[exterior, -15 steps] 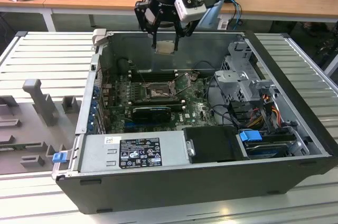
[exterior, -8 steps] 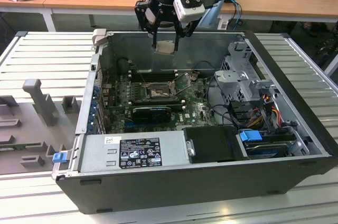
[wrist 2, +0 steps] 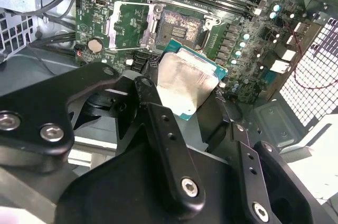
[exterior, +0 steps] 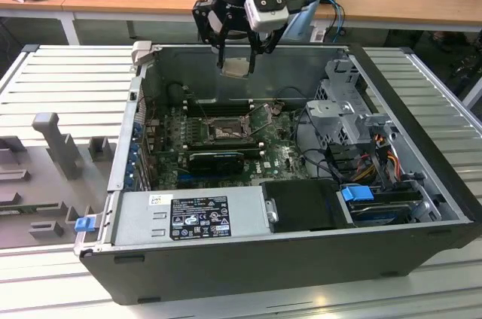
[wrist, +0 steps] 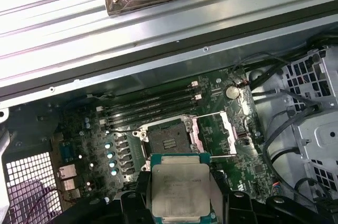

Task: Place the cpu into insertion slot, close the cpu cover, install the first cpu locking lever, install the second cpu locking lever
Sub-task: 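Place the cpu into insertion slot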

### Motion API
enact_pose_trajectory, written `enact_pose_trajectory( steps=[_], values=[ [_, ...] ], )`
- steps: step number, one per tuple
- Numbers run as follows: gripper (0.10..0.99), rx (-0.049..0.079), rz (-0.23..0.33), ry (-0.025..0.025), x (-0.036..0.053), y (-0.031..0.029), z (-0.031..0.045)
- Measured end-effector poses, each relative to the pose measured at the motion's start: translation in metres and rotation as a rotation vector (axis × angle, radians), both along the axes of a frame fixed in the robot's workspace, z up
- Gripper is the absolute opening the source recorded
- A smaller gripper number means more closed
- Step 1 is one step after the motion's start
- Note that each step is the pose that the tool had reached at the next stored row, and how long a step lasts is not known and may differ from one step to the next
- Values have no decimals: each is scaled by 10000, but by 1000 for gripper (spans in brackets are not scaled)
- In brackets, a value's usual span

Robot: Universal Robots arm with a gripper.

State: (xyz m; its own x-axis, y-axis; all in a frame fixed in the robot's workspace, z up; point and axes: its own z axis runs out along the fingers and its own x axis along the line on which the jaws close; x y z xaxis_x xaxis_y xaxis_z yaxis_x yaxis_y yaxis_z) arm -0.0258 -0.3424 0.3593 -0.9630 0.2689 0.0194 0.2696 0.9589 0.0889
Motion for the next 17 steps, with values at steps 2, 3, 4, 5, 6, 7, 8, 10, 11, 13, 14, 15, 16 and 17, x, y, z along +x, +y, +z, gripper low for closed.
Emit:
enact_pose_trajectory(
  steps=[2, 3, 4, 5, 6, 7, 8, 10, 11, 13, 14, 15, 16, 17],
  values=[
    [533, 0, -116, 0, 0, 0, 0],
    [533, 0, -167, 0, 0, 0, 0],
    [533, 0, -223, 0, 0, 0, 0],
    [533, 0, -270, 0, 0, 0, 0],
    [533, 0, -344, 0, 0, 0, 0],
    [533, 0, -389, 0, 0, 0, 0],
    [533, 0, -434, 0, 0, 0, 0],
    [533, 0, -546, -1, 0, 0, 0],
    [533, 0, -632, 0, 0, 0, 0],
    [533, 0, -768, 0, 0, 0, 0],
    [533, 0, -824, 0, 0, 0, 0],
    [533, 0, -874, 0, 0, 0, 0],
    [533, 0, -932, 0, 0, 0, 0],
    [533, 0, -1053, 0, 0, 0, 0]
  ],
)
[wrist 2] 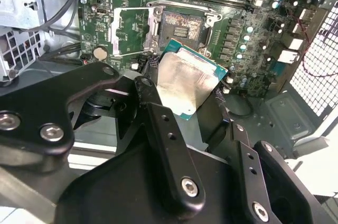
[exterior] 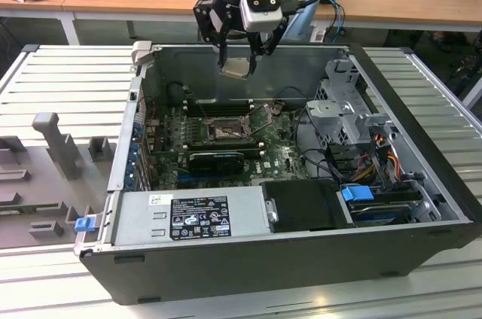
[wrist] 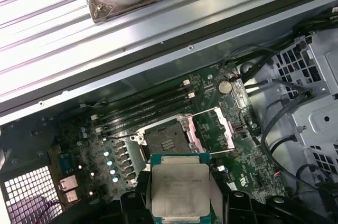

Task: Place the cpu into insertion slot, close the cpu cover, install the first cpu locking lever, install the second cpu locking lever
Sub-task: 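Place the cpu into insertion slot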

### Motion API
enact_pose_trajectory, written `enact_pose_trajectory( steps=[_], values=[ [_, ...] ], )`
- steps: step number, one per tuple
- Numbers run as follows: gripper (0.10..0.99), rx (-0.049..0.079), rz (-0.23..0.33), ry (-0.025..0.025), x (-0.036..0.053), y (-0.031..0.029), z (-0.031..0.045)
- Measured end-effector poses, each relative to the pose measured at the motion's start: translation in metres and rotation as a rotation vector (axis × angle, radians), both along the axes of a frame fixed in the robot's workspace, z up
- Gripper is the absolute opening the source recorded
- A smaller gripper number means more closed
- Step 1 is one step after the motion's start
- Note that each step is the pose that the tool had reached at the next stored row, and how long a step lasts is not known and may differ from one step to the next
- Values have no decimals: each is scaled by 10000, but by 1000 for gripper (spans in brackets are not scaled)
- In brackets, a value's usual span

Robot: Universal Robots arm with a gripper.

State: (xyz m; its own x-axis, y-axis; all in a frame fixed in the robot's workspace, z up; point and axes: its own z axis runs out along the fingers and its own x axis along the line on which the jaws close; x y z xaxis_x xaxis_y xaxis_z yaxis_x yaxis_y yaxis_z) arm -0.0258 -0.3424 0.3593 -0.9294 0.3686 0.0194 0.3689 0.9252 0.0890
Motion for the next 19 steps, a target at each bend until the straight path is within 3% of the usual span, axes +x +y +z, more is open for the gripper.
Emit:
enact_pose_trajectory(
  steps=[5, 19],
  values=[
    [533, -1, -661, 1, 0, 0, -1],
    [533, 0, -1878, 1, 0, 0, -2]
  ],
)
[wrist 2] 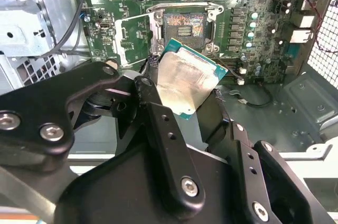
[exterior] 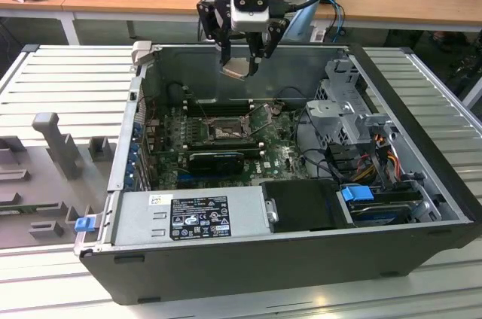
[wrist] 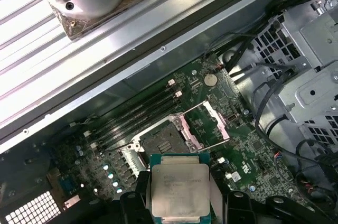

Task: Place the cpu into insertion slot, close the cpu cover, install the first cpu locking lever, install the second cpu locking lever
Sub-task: 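Place the cpu into insertion slot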

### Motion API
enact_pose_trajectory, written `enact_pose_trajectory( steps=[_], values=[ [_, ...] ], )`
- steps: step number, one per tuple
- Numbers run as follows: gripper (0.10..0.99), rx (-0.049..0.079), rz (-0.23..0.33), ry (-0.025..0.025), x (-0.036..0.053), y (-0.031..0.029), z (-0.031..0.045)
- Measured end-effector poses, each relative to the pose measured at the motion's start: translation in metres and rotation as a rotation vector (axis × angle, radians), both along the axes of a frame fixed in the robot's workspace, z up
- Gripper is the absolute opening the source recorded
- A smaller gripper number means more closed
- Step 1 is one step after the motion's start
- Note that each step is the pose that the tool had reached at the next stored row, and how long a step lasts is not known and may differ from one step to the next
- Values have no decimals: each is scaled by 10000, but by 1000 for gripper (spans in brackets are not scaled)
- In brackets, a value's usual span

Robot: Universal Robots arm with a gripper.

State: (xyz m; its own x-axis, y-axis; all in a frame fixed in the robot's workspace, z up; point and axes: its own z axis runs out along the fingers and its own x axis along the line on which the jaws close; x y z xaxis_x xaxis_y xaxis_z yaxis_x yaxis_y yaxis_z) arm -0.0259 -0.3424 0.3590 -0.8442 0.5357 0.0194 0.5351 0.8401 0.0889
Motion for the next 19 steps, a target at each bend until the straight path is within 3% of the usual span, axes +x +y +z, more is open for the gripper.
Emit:
enact_pose_trajectory(
  steps=[19],
  values=[
    [533, 0, -1647, 0, 0, 0, -1]
  ],
)
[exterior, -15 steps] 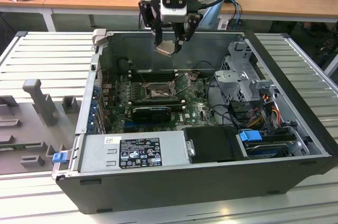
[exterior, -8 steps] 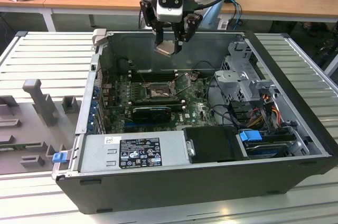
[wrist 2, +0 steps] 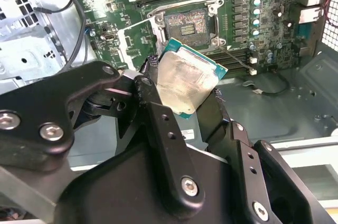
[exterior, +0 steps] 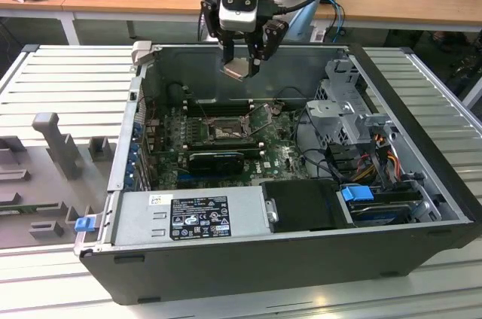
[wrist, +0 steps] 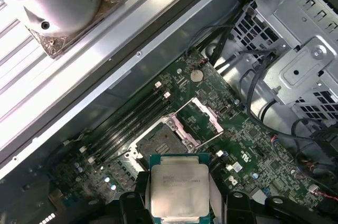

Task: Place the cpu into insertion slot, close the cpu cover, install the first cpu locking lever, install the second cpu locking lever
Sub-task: 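Place the cpu into insertion slot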

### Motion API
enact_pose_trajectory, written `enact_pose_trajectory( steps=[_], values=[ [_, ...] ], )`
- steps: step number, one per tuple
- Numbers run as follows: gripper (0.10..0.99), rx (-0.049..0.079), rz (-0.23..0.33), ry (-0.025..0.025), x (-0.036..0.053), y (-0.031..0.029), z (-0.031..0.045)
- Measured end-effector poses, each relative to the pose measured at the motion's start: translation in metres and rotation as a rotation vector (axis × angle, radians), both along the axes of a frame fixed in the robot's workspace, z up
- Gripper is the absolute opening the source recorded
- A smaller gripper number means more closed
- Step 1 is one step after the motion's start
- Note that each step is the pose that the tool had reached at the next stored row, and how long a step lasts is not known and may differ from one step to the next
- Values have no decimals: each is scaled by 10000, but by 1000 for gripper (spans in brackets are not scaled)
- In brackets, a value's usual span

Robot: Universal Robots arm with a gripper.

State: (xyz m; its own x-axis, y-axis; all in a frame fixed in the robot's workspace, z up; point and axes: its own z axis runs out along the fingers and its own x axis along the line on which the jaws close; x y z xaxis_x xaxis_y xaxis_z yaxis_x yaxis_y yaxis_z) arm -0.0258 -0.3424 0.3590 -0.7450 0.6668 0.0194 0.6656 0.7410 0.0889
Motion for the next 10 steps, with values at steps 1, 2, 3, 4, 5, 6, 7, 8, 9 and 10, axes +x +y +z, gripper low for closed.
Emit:
enact_pose_trajectory(
  steps=[1, 2, 3, 4, 5, 6, 7, 8, 9, 10],
  values=[
    [533, 0, -43, 0, 0, 0, 0],
    [533, 0, -125, 0, 0, 0, 0],
    [533, 0, -199, 0, 0, 0, 0],
    [533, 0, -280, 0, 0, 0, 0],
    [533, 0, -341, 0, 0, 0, 0],
    [533, 0, -382, 0, 0, 0, 0],
    [533, 0, -418, 0, 0, 0, 0],
    [533, 0, -465, 0, 0, 0, 0],
    [533, 0, -503, -1, 0, 0, 0],
    [533, 0, -554, 0, 0, 0, 0]
  ],
)
